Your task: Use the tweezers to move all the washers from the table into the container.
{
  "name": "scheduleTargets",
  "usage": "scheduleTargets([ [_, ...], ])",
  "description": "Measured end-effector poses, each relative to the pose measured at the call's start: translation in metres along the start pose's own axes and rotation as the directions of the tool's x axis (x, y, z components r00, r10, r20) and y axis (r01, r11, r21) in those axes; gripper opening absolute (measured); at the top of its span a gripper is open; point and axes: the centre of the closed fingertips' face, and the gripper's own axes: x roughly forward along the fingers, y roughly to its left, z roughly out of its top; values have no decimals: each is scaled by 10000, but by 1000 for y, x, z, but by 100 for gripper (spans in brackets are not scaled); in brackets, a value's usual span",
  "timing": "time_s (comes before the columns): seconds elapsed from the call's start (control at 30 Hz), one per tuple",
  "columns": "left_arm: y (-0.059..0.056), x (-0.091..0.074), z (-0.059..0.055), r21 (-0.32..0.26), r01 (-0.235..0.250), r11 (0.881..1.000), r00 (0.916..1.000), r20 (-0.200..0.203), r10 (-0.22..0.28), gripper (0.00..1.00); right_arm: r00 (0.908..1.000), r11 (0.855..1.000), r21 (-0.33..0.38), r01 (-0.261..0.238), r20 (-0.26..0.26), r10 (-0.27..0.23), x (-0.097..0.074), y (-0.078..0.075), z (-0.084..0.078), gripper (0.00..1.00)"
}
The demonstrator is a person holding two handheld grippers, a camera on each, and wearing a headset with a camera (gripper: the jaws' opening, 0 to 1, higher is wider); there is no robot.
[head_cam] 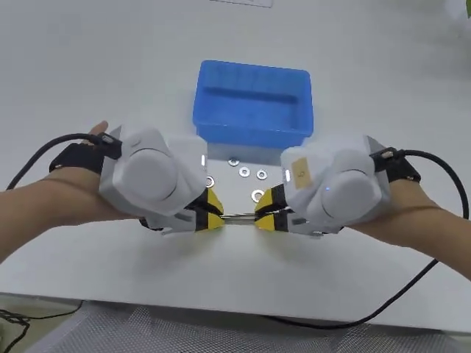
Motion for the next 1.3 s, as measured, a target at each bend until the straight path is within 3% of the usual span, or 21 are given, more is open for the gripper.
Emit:
scheduleTargets([
  [0.17, 1, -1, -3, -42, -93, 9999, 9999, -49, 93, 10, 9982, 9982, 540, 250, 526, -278, -8, -3, 6, 5],
  [0.27, 5, -3, -6, 25, -255, 9997, 9993, -284, 256, 5, 9968, 9981, 540, 297, 724, -336, -9, -4, 6, 6],
  [0.33, 2, -2, -6, 3, -122, 9999, 9996, -273, 122, 5, 9973, 9984, 513, 234, 684, -269, -8, -1, 6, 6],
  [0.47, -8, -6, -6, 635, 6, 9980, 9991, -417, 21, 5, 9971, 9993, 341, 126, 744, -151, -5, 6, 7, 6],
  [0.57, -11, -13, 0, 407, -23, 9992, 9999, -145, 29, 5, 9968, 9997, 194, 124, 791, -139, -4, 9, 7, 6],
  [0.9, -7, -35, 22, 157, -422, 9990, 9976, 557, 412, 5, 9809, 9985, 302, 449, 1881, -498, -12, 5, 19, 6],
  [1.3, -6, -44, 43, 767, -508, 9958, 9969, 635, 460, 5, 9635, 9962, 604, 624, 2569, -759, -16, 1, 26, 6],
])
